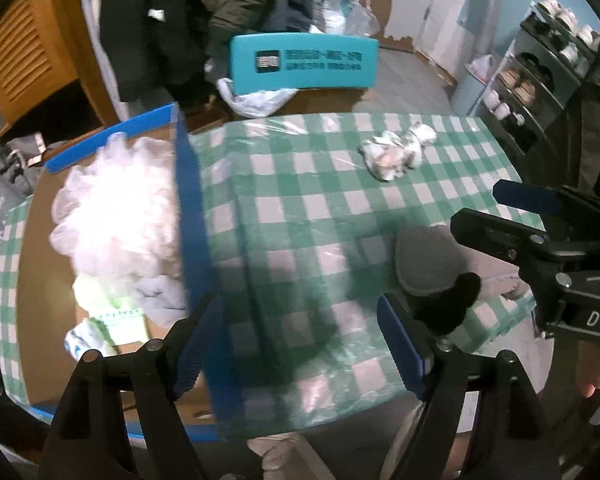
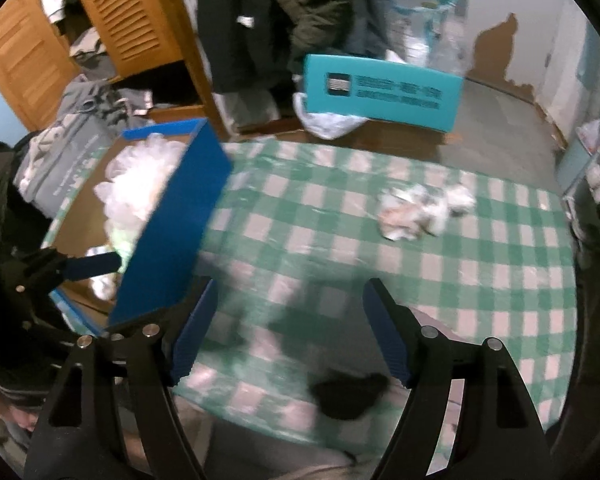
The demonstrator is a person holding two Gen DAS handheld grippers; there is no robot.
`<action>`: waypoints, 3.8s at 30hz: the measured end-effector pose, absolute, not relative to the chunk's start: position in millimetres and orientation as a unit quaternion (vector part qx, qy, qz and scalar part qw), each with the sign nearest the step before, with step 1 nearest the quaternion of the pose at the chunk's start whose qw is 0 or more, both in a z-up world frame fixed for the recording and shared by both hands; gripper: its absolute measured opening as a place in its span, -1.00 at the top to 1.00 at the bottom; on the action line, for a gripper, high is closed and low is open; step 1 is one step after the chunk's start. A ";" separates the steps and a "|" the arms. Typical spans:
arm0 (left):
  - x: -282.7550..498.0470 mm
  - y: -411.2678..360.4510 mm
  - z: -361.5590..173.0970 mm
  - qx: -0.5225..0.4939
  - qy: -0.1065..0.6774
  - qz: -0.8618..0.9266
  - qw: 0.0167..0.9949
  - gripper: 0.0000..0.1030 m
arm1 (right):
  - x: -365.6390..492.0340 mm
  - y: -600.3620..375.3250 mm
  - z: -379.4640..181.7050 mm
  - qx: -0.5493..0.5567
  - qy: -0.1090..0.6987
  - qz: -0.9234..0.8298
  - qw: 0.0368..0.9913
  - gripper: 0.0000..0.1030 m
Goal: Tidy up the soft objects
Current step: 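Move both tools from the box toward the grey fleece mitt, then close the right tool on the grey fleece mitt, then lift the grey fleece mitt up off the table with the right tool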
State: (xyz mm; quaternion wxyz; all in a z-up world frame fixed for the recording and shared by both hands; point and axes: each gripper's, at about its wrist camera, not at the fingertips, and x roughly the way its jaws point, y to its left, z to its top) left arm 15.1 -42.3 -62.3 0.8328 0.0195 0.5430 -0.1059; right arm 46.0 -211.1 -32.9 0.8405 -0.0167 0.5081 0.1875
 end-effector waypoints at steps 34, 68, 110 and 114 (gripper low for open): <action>-6.4 -186.9 -136.5 0.110 0.591 -0.181 0.778 -0.69 | 12.5 -359.0 -87.5 0.058 0.561 0.076 0.822 -0.47; 56.8 -197.1 -193.4 0.121 0.608 -0.145 0.771 0.20 | 15.5 -366.9 -111.2 0.037 0.572 0.094 0.814 -0.47; 63.1 -107.8 -169.2 0.047 0.624 -0.125 0.770 0.20 | 57.4 -326.0 -144.9 -0.008 0.593 0.156 0.790 0.66; 57.4 -106.1 -158.3 0.049 0.615 -0.125 0.777 0.20 | 54.6 -331.9 -133.7 0.028 0.586 0.151 0.795 0.67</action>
